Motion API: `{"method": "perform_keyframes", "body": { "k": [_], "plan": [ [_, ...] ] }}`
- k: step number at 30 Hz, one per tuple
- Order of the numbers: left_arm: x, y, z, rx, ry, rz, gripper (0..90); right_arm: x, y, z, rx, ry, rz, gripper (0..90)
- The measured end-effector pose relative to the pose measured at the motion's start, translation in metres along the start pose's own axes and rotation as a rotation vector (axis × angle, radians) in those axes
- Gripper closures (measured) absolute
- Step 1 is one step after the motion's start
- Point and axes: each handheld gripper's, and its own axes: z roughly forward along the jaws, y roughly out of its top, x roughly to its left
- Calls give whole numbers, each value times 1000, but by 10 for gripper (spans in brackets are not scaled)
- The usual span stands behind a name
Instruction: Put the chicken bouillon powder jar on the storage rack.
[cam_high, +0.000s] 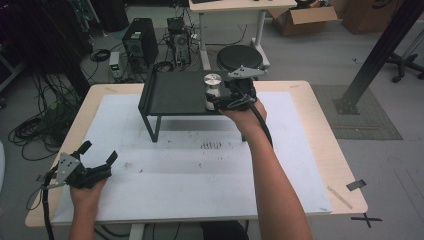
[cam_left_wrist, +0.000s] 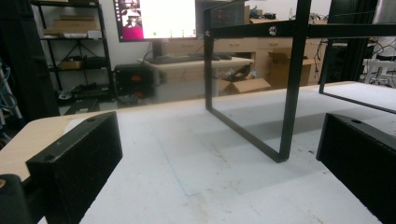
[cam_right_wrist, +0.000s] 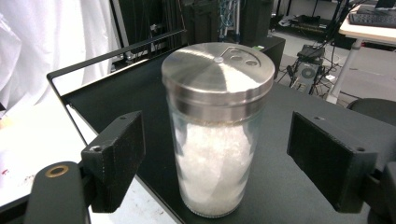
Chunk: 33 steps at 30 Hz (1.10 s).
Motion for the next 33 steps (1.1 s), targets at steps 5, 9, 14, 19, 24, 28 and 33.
{"method": "perform_keyframes", "body": {
  "k": [5, 9, 14, 19, 24, 28, 33],
  "plan": [
    [0, 0, 0, 0, 0, 2, 7, 3, -1, -5, -6, -2, -7, 174],
    [0, 0, 0, -1, 0, 3, 7, 6, -4, -12, -20, -3, -13, 158],
    [0, 0, 0, -2, -1, 5, 7, 7, -9, -17, -27, -2, -16, 145],
    [0, 0, 0, -4, 0, 4, 7, 9, -15, -27, -49, 0, -24, 121],
    [0, 0, -1, -4, 0, 6, 7, 11, -21, -36, -68, 10, -32, 95],
    [0, 0, -1, -4, 0, 8, 7, 13, -25, -42, -79, 25, -34, 76],
    [-1, 0, -1, -7, 1, 9, 7, 14, -34, -51, -96, 38, -34, 54]
  ]
}}
